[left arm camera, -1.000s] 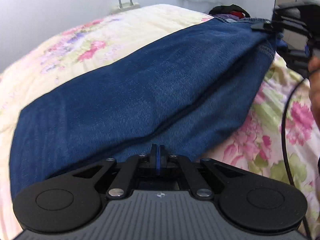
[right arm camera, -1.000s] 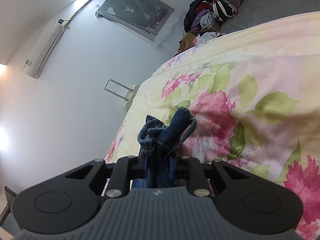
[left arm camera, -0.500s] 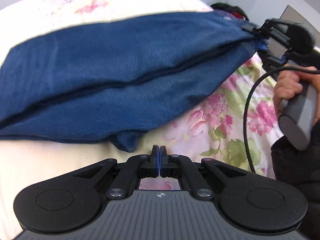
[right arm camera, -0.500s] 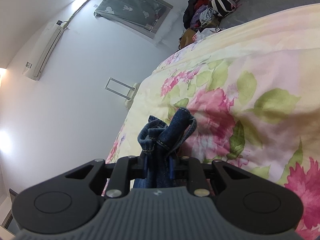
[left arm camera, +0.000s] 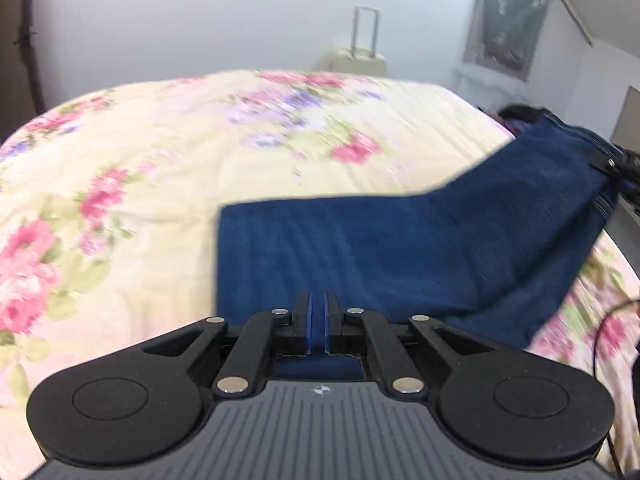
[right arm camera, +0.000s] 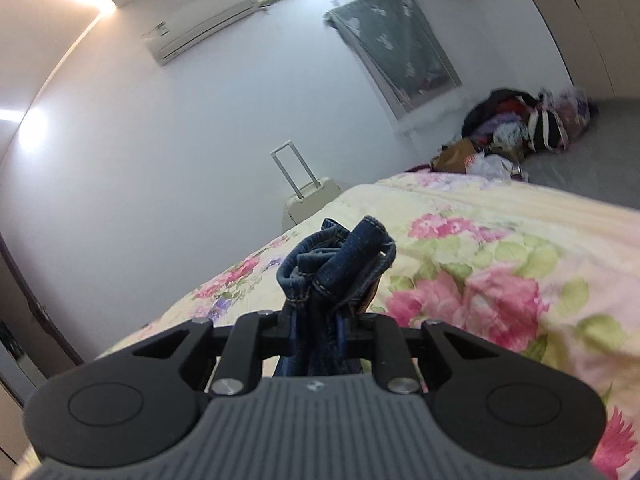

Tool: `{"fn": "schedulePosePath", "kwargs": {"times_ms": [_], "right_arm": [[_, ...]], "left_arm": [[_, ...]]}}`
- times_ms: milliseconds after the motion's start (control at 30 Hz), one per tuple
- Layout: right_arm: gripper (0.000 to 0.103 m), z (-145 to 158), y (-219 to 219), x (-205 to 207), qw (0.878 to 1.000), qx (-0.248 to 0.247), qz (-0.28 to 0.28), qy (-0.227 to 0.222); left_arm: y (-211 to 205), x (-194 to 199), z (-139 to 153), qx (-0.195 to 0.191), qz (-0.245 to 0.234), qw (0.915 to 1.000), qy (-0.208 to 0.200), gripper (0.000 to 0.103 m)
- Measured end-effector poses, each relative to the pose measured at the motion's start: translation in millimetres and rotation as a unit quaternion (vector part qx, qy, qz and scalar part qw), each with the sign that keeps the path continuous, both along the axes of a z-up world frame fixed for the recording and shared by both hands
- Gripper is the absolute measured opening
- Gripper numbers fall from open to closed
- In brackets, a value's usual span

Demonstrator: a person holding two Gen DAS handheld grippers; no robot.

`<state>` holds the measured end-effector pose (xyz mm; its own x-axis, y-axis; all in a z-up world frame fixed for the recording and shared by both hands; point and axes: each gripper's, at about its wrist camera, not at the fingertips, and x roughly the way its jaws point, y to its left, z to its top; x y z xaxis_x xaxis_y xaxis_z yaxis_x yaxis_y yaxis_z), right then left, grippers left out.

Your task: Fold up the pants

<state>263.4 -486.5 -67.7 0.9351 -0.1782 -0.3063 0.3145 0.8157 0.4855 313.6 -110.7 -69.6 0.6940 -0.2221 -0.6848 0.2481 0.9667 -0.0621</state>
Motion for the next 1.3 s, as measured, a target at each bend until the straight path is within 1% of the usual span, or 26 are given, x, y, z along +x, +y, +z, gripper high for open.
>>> {"fn": "schedulePosePath", "kwargs": {"times_ms": [100, 233, 267, 367, 467, 533, 567, 600, 633, 733, 767, 800, 833, 867, 900, 933, 1000, 1067, 1167, 1200, 1233, 1267, 1300], "right_arm": [[0.013, 18.6, 41.2, 11.2, 0.997, -0.075, 0.017, 0.015], [0.013, 39.3, 100.7, 27.6, 0.989, -0.136, 0.046, 0.028], [0.013, 42.6, 114.0, 31.0, 0.987, -0.147, 0.054, 0.031], [0.013, 47.3, 168.4, 42.9, 0.976, -0.197, 0.085, 0.047], [0.013, 40.2, 221.6, 53.9, 0.963, -0.229, 0.122, 0.066], [0.013, 25.7, 261.4, 61.3, 0.951, -0.255, 0.155, 0.085], [0.013, 14.8, 280.8, 64.6, 0.942, -0.268, 0.175, 0.098], [0.012, 0.1, 302.3, 67.7, 0.932, -0.282, 0.199, 0.115], [0.012, -12.9, 317.8, 69.2, 0.922, -0.291, 0.22, 0.131], [0.011, -62.8, 361.6, 69.3, 0.883, -0.307, 0.291, 0.202], [0.011, -74.3, 369.5, 67.4, 0.875, -0.314, 0.297, 0.218], [0.012, -83.0, 373.7, 64.8, 0.87, -0.325, 0.295, 0.224], [0.013, -86.7, 373.2, 63.3, 0.869, -0.327, 0.294, 0.226], [0.016, -86.5, 372.1, 63.5, 0.87, -0.322, 0.295, 0.228], [0.018, -85.4, 367.2, 68.0, 0.872, -0.309, 0.299, 0.233], [0.02, -84.1, 365.1, 69.6, 0.874, -0.297, 0.303, 0.237], [0.026, -77.7, 360.0, 73.8, 0.875, -0.277, 0.313, 0.244], [0.032, -77.0, 361.6, 69.2, 0.876, -0.261, 0.322, 0.245], [0.034, -72.3, 365.8, 55.3, 0.875, -0.259, 0.336, 0.234], [0.034, -70.2, 365.3, 50.2, 0.875, -0.255, 0.343, 0.229], [0.034, -68.3, 363.8, 45.7, 0.876, -0.25, 0.347, 0.224], [0.034, -66.7, 361.5, 42.7, 0.877, -0.245, 0.349, 0.221], [0.034, -64.7, 356.8, 40.6, 0.881, -0.231, 0.351, 0.217]], "left_arm": [[31.6, 10.6, 6.8, -0.025, 0.018, 0.9993, -0.019, 0.005], [63.7, 18.3, 2.6, -0.064, 0.025, 0.997, -0.035, 0.005], [75.7, 21.0, -0.8, -0.081, 0.025, 0.9959, -0.031, 0.005], [111.9, 23.4, -9.2, -0.126, 0.037, 0.9912, -0.014, 0.005], [140.4, 26.3, -20.7, -0.166, 0.049, 0.9848, 0.002, 0.005], [156.5, 29.7, -29.9, -0.178, 0.06, 0.9821, 0.012, 0.004], [163.0, 31.8, -34.6, -0.185, 0.063, 0.9804, 0.019, 0.004], [169.8, 33.9, -39.6, -0.197, 0.068, 0.9777, 0.028, 0.004], [175.9, 35.4, -43.8, -0.211, 0.071, 0.9742, 0.037, 0.004], [192.8, 35.0, -50.3, -0.267, 0.07, 0.9593, 0.058, 0.004], [196.3, 34.3, -49.4, -0.281, 0.067, 0.9555, 0.057, 0.004], [198.3, 34.1, -48.2, -0.291, 0.063, 0.953, 0.057, 0.004], [199.4, 35.2, -47.3, -0.3, 0.058, 0.9506, 0.057, 0.005], [199.4, 36.6, -47.4, -0.306, 0.051, 0.9489, 0.059, 0.006], [198.5, 38.2, -47.7, -0.31, 0.044, 0.9477, 0.063, 0.012], [196.5, 39.5, -48.4, -0.312, 0.039, 0.9469, 0.068, 0.016], [192.6, 41.8, -49.9, -0.312, 0.035, 0.9466, 0.074, 0.018], [189.9, 42.3, -49.9, -0.312, 0.032, 0.9465, 0.076, 0.022], [186.0, 42.0, -47.6, -0.313, 0.023, 0.9463, 0.076, 0.026], [183.4, 42.4, -46.9, -0.313, 0.018, 0.9466, 0.077, 0.029], [180.0, 43.0, -46.9, -0.31, 0.013, 0.9474, 0.078, 0.033], [176.4, 43.9, -47.3, -0.307, 0.009, 0.9486, 0.077, 0.035], [171.6, 45.5, -48.0, -0.302, 0.003, 0.9503, 0.076, 0.037]]}}
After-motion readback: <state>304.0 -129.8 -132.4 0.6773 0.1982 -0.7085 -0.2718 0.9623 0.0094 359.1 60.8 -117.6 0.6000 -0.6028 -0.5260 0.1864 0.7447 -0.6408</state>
